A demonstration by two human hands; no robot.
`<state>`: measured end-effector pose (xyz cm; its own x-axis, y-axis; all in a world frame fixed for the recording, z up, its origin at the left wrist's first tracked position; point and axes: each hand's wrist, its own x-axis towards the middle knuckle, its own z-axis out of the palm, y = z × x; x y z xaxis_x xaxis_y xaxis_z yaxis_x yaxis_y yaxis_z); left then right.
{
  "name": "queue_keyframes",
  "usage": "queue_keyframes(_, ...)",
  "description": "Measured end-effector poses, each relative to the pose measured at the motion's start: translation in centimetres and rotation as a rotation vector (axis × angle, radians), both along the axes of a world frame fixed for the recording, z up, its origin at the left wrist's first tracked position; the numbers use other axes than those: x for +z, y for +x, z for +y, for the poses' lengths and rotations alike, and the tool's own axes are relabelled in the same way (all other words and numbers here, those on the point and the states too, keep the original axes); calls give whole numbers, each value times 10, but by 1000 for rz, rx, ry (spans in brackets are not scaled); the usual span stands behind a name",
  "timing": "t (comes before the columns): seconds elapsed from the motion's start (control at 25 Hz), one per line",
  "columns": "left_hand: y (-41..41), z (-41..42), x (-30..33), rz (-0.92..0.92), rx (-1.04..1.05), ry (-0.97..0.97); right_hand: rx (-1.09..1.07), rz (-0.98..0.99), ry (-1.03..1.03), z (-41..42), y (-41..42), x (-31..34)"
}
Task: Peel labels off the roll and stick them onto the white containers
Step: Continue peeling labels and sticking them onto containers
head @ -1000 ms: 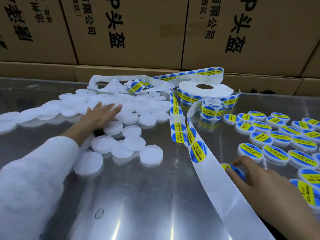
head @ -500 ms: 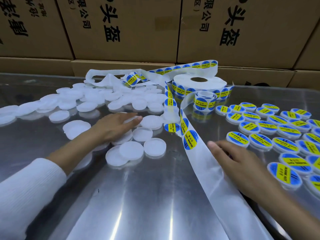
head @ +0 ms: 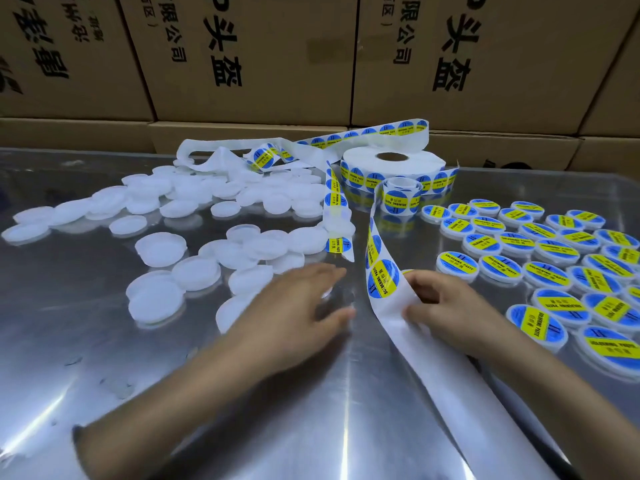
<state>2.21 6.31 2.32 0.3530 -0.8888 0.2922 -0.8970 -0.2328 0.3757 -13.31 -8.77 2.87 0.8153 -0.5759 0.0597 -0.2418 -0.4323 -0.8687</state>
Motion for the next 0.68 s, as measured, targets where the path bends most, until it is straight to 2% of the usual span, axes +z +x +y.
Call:
queue_keyframes(0.2, -31, -23, -8, 89, -14, -138, 49, -112, 77, 7, 2, 0)
queue_keyframes(0.32, -30, -18, -13, 101, -31, -165, 70, -122, 14, 11, 4, -2)
queue_keyframes(0.68, -30, -14, -10, 293, 1, -345, 83, -66, -104, 12, 1, -2)
